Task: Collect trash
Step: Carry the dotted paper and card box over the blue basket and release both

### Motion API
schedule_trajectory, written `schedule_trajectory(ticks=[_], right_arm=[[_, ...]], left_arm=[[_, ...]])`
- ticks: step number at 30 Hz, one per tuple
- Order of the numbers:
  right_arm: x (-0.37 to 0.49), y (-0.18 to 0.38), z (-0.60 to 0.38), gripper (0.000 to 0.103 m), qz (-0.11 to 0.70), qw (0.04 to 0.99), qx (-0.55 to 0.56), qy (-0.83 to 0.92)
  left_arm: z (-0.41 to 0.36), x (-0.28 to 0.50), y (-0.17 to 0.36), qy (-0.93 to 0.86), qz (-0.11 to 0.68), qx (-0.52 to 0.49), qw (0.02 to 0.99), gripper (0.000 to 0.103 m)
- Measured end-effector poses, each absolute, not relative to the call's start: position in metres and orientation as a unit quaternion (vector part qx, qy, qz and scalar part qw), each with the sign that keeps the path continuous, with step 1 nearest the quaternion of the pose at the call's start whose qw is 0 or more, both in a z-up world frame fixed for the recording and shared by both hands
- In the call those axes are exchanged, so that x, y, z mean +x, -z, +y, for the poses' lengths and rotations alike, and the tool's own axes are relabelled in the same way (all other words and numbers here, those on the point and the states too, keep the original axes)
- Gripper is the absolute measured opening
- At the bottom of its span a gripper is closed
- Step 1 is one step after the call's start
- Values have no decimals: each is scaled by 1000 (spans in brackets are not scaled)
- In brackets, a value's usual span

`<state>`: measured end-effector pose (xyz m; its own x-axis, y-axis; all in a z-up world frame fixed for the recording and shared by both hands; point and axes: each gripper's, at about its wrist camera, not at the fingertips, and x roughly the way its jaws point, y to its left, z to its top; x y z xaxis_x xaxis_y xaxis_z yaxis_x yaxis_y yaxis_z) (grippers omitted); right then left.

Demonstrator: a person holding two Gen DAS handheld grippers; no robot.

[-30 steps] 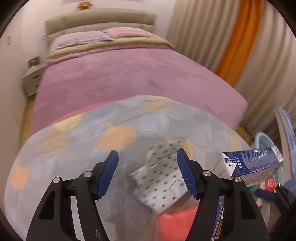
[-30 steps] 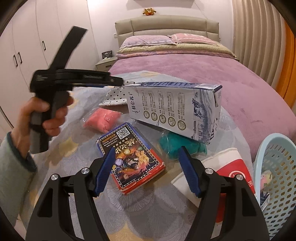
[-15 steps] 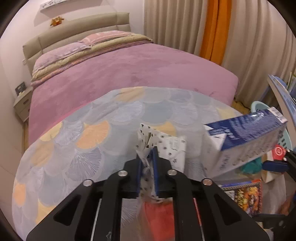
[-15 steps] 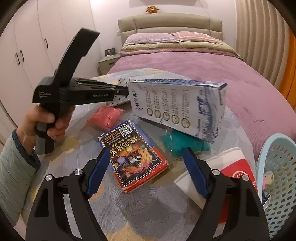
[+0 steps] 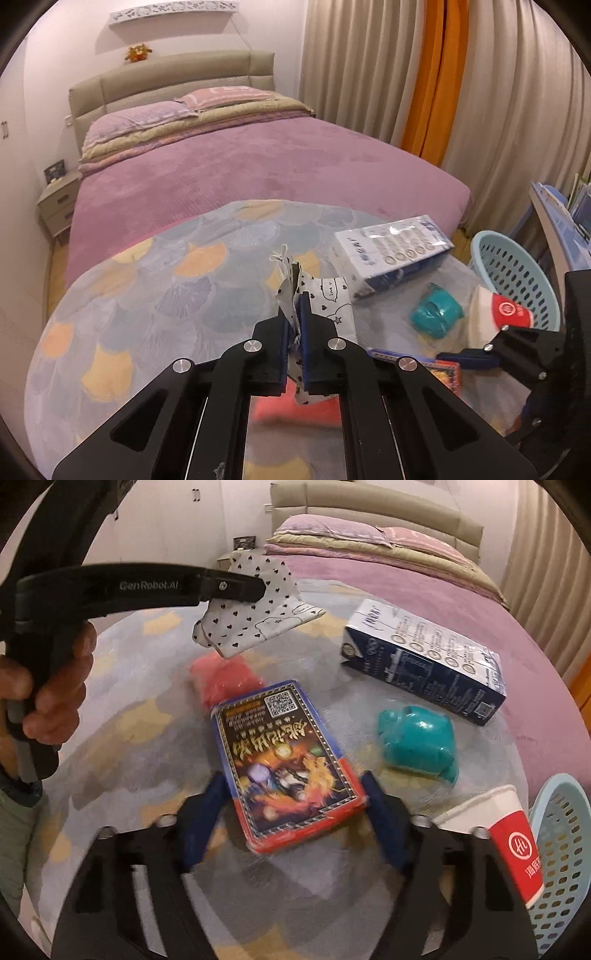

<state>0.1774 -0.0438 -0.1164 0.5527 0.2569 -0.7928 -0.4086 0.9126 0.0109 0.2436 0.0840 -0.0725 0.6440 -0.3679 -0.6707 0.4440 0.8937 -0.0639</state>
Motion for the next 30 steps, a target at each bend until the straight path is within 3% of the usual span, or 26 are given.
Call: schedule_trajectory(ticks=[12, 30], right_arm=[[124, 87, -58, 63, 387, 903, -63, -177], [87, 21, -231, 63, 327, 943, 67, -1]], left_arm=[[75, 181, 26, 238, 306, 14, 922, 4], [-46, 141, 5, 301, 299, -41, 905, 3]])
